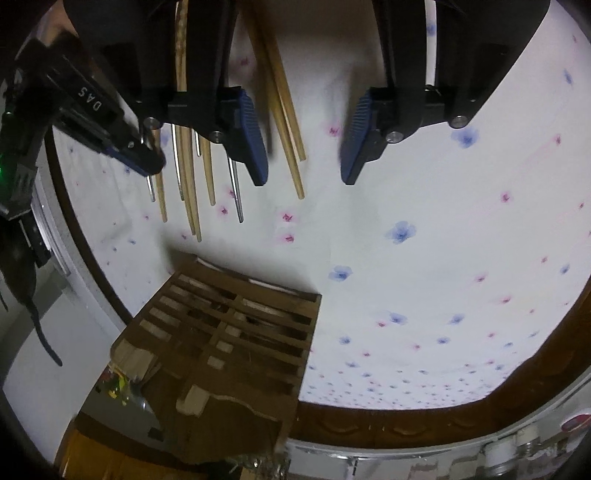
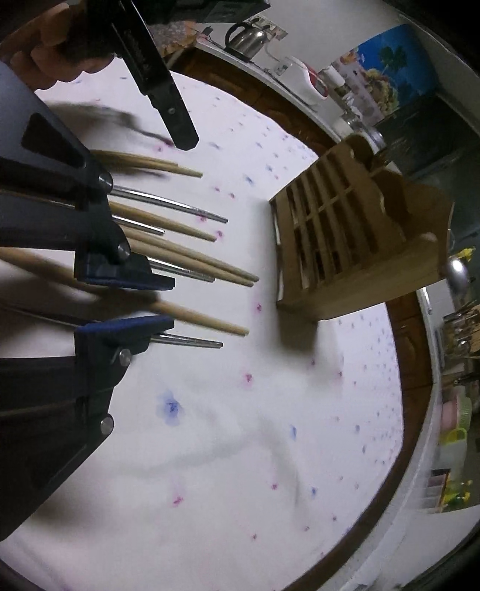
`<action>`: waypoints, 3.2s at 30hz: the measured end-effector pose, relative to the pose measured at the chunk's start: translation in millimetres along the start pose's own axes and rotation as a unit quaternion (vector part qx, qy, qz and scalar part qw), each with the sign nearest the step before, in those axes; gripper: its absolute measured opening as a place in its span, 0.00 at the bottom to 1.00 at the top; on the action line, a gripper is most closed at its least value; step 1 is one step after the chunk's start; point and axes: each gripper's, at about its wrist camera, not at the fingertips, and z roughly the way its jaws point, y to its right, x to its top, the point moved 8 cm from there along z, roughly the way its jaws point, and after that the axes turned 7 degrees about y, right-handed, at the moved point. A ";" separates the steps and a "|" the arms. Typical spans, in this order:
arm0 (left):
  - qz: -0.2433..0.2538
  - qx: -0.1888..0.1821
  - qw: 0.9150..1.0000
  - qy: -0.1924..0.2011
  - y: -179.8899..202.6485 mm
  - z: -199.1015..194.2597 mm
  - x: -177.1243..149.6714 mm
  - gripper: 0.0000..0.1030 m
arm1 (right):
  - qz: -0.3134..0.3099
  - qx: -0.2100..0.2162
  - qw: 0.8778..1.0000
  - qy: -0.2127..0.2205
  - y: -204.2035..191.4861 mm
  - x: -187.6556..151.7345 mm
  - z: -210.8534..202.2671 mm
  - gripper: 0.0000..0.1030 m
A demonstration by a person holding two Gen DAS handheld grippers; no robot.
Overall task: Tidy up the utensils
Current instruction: 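Grasp a wooden chopstick with the left gripper while the right gripper grasps another, then lift both chopsticks upright and carry them to the wooden holder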
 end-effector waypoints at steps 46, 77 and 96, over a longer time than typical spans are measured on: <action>-0.003 -0.075 0.983 0.166 12.5 -183.0 55.1 0.04 | -0.028 0.072 0.979 0.190 -53.3 90.0 -150.9 0.05; 0.003 -0.067 0.970 0.233 14.5 -219.4 93.6 0.04 | -0.033 0.078 0.969 0.232 -57.6 123.8 -177.0 0.05; 0.022 -0.053 0.939 0.338 26.1 -241.8 220.4 0.04 | -0.049 0.057 0.947 0.313 -68.8 235.3 -177.2 0.05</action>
